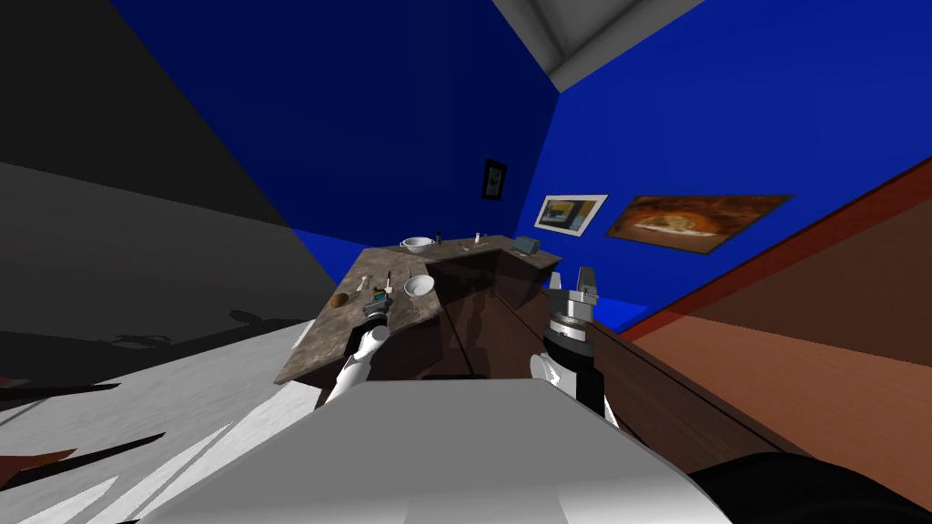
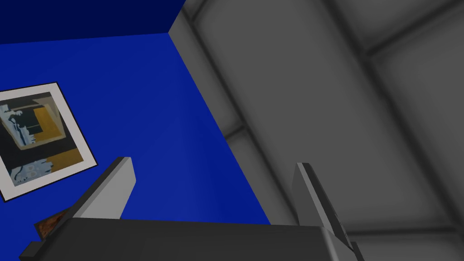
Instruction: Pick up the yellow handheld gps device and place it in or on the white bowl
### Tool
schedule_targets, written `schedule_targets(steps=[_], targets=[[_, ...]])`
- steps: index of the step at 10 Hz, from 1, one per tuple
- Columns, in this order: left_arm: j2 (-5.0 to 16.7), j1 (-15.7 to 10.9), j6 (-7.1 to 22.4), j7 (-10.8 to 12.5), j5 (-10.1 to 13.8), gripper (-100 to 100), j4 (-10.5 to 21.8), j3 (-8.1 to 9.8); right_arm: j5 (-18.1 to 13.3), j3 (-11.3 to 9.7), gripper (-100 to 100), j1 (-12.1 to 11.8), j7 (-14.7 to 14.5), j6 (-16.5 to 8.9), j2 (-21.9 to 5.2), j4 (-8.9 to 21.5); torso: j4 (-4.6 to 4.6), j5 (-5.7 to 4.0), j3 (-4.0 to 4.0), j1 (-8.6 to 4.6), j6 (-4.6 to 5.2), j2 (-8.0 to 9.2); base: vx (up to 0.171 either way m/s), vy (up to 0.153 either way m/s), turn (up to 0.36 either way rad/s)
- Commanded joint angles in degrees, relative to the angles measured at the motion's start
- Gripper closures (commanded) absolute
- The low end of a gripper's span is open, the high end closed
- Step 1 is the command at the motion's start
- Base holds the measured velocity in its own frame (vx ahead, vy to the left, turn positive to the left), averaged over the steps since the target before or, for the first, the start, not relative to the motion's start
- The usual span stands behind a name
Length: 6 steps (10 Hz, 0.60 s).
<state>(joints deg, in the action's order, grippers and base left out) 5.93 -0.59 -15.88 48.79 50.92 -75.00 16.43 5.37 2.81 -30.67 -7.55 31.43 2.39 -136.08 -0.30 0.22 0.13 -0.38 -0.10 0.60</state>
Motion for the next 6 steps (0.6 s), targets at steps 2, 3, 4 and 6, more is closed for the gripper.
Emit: schedule_targets(steps=[2, 3, 4, 6], targets=[[0.9, -0.8, 3.6, -1.6, -0.2, 100, 0.1, 1.04, 0.0, 0.0, 0, 0.0, 0.0, 0.0, 0.0, 0.0, -0.02, 0.01, -0.01, 0.02, 0.00, -0.01, -0.128, -0.126, 0.024], [1.1, -1.1, 4.6, -2.1, -0.3, 100, 0.0, 1.42, 0.0, 0.0, 0, 0.0, 0.0, 0.0, 0.0, 0.0, -0.04, -0.02, -0.09, -0.07, 0.03, -0.16, -0.081, -0.146, 0.036], [1.4, -1.5, 5.6, -2.6, -0.3, 100, 0.0, 1.82, 0.0, 0.0, 0, 0.0, 0.0, 0.0, 0.0, 0.0, -0.06, -0.04, -0.15, -0.12, 0.05, -0.27, -0.065, -0.108, 0.030], [1.9, -2.3, 7.6, -3.7, -0.5, 100, -0.1, 2.68, 0.0, 0.0, 0, 0.0, 0.0, 0.0, 0.0, 0.0, -0.08, -0.04, -0.23, 0.05, 0.04, -0.42, -0.042, -0.085, 0.036]])
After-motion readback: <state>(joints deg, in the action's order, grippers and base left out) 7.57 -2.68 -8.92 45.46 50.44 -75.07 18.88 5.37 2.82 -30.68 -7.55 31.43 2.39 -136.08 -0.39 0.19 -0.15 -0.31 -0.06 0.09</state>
